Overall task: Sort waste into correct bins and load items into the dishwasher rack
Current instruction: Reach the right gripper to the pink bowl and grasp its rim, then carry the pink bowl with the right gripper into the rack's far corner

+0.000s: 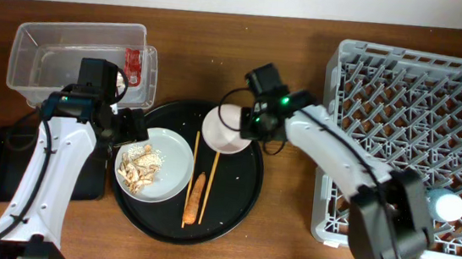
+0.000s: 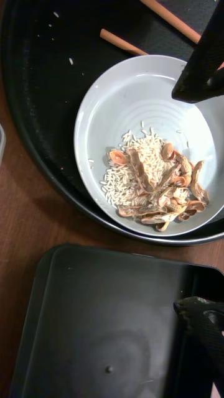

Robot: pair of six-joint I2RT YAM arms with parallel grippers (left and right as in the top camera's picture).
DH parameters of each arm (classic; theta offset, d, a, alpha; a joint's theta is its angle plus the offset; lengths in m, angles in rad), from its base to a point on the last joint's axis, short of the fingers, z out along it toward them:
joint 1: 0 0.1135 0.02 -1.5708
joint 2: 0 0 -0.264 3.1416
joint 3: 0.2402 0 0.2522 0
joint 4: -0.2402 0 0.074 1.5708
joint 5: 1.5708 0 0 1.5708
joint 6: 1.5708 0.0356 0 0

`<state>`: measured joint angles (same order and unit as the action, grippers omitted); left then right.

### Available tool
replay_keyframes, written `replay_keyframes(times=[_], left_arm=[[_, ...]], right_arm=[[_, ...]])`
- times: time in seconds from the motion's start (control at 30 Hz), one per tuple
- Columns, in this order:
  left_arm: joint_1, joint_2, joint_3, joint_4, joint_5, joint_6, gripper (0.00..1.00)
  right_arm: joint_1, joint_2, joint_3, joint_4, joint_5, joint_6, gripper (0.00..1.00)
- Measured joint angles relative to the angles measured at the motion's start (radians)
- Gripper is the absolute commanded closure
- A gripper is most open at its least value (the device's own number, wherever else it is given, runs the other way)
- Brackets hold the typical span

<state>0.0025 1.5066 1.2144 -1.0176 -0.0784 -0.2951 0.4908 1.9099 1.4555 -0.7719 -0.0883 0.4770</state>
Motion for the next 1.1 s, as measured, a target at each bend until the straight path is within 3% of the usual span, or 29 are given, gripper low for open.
replay_keyframes(times=[0.17,0.33,0.43,0.7,0.87,1.1], left_arm=[[0.0,0.0,0.0,0.0,0.0,0.0,0.01],[0.0,0.0,0.0,0.0,0.0,0.0,0.01],[0.0,0.0,0.0,0.0,0.0,0.0,0.01],[0.0,0.0,0.0,-0.001,0.003,0.0,0.01],[0.0,0.0,0.0,0.0,0.003,0.0,0.01],[0.0,0.0,0.0,-0.001,0.023,0.0,0.01]], right_arm=[[-0.11,-0.164,0.138,-0.209,0.193,-0.096,0.96],[-0.332,-0.33,0.172,-0.239,0.575,-0.206,0.96],[-0.474,-0.34,0.177,-0.215,0.755,-0.224,0.96],[-0.735,-0.237,0.182,-0.002,1.157,-0.244,0.96],[-0.815,-0.098,0.182,0.069,1.204,-0.245,0.96],[-0.818,0.076,0.182,0.097,1.202,-0.245,0.96]])
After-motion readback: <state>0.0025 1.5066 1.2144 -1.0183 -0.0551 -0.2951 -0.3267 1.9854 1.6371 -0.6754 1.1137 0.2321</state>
